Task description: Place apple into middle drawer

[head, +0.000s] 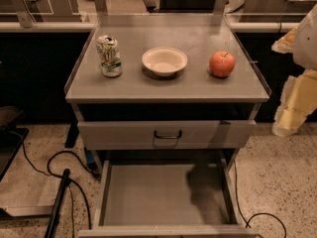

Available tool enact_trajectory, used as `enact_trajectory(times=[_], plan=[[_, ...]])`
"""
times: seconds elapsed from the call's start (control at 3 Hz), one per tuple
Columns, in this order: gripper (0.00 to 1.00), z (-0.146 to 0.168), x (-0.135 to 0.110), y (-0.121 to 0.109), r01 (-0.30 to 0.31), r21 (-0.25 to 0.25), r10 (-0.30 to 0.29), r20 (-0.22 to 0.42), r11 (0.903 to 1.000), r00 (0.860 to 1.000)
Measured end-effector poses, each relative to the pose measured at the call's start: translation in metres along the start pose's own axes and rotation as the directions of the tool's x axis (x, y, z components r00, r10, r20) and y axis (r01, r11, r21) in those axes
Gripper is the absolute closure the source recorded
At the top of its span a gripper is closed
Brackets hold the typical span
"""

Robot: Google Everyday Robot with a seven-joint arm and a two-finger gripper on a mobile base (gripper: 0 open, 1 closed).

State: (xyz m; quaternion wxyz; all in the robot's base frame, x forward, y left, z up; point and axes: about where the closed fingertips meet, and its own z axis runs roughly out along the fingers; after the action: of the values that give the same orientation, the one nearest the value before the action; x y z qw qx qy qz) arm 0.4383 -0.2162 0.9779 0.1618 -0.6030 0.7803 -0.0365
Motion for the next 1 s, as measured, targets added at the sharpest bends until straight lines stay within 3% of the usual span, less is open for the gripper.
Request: enact_trajectory(times=[0.33,0.67,1.0], plan=[[0.0,0.0,-0.001,-0.001,0.0,0.004,0.0,0.001,1.0,1.0],[0.0,0.017,-0.011,-0.03,0.001,0.021,-0.001,0.022,0.9998,1.0],[0.0,0.064,-0.036,-0.09,0.031,0.0,-0.031,0.091,0.9995,0.995]])
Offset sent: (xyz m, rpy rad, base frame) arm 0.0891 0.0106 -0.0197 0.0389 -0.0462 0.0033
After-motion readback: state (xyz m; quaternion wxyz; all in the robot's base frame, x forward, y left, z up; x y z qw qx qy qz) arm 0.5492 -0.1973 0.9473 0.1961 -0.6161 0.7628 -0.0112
